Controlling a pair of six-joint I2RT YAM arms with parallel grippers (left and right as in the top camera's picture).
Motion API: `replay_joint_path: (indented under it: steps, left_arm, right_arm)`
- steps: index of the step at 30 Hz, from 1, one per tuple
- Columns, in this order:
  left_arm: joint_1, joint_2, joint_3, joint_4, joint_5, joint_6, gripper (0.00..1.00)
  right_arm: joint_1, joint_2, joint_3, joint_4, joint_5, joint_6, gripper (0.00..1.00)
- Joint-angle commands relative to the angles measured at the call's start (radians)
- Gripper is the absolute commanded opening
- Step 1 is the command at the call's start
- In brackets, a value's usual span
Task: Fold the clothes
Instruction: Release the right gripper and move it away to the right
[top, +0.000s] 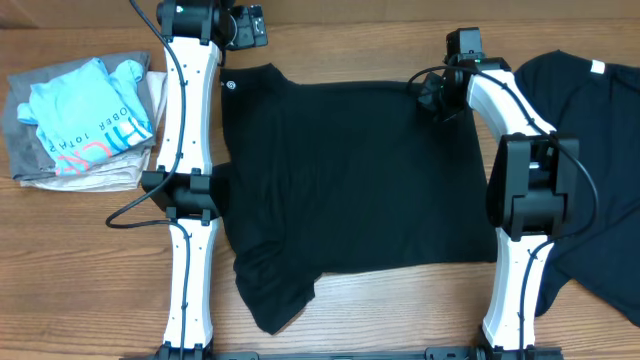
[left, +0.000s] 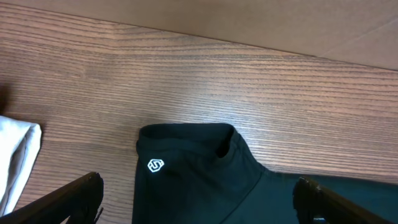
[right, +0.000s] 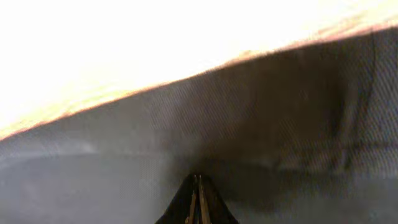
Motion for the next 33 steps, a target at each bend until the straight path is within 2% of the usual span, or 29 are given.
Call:
replay_joint_path:
  steps: [1, 19, 25, 26, 30, 32, 33]
  left_arm:
    - [0.0, -0.011, -0.003, 0.001, 0.011, -0.006, 0.99]
    - [0.0, -0.011, -0.003, 0.001, 0.011, -0.006, 1.0]
    - [0.0, -0.011, -0.003, 0.001, 0.011, -0.006, 1.0]
    - [0.0, -0.011, -0.003, 0.001, 0.011, -0.006, 1.0]
    - [0.0, -0.011, -0.003, 0.001, 0.011, -0.006, 1.0]
    - [0.0, -0.011, -0.003, 0.001, 0.011, -0.006, 1.0]
    - [0.0, -0.011, -0.003, 0.001, 0.011, -0.006, 1.0]
  right_arm:
    - [0.003, 0.018, -0.001, 0.029, 0.04, 0.006, 0.04]
    - [0.003, 0.063, -0.001, 0.266, 0.153, 0.01, 0.05]
    - [-0.009, 0.068, 0.015, 0.362, 0.172, 0.01, 0.24]
    - [-0.016, 0.053, 0.047, 0.359, 0.163, 0.009, 0.31]
    - [-0.033, -0.011, 0.127, 0.288, 0.113, 0.009, 0.46]
    - [-0.042, -0.041, 0.171, 0.222, 0.114, 0.009, 0.61]
    - [-0.047, -0.052, 0.19, 0.185, 0.114, 0.009, 0.65]
